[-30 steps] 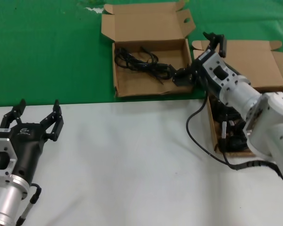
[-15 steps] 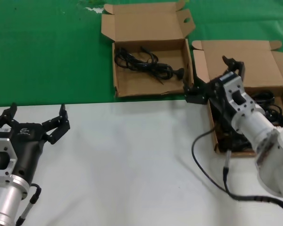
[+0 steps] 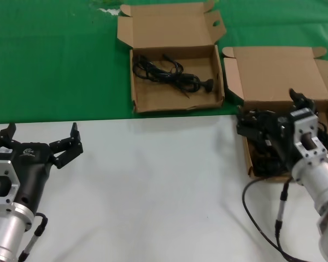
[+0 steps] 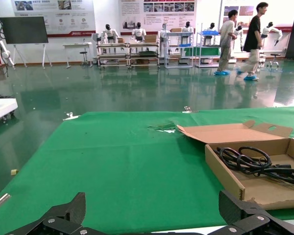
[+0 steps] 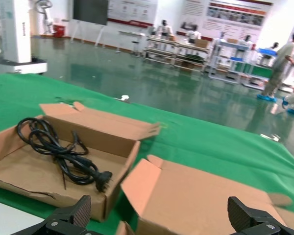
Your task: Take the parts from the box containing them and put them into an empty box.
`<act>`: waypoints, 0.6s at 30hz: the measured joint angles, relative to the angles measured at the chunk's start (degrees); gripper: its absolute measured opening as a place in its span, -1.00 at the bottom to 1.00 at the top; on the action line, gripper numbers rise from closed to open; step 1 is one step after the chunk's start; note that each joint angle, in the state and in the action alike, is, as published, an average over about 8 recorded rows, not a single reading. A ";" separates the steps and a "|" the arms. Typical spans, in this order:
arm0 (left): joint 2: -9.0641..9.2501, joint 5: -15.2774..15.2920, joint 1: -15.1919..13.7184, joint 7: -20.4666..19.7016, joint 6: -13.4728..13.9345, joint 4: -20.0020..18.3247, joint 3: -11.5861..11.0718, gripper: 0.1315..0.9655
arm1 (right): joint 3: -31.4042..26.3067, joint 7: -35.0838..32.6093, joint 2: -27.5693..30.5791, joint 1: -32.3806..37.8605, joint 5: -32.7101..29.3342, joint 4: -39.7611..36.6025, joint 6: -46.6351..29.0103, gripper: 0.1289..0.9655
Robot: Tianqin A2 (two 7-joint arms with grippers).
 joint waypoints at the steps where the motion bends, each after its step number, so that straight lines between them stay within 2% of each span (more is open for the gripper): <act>1: 0.00 0.00 0.00 0.00 0.00 0.00 0.00 0.92 | 0.34 0.98 0.18 -1.04 -0.36 1.16 0.36 1.00; 7: 0.00 0.00 0.00 0.00 0.00 0.00 0.00 1.00 | 2.42 7.00 1.26 -7.22 -2.55 8.30 2.58 1.00; 18: 0.00 0.00 0.00 0.00 0.00 0.00 0.00 1.00 | 5.89 17.10 3.06 -17.50 -6.21 20.21 6.30 1.00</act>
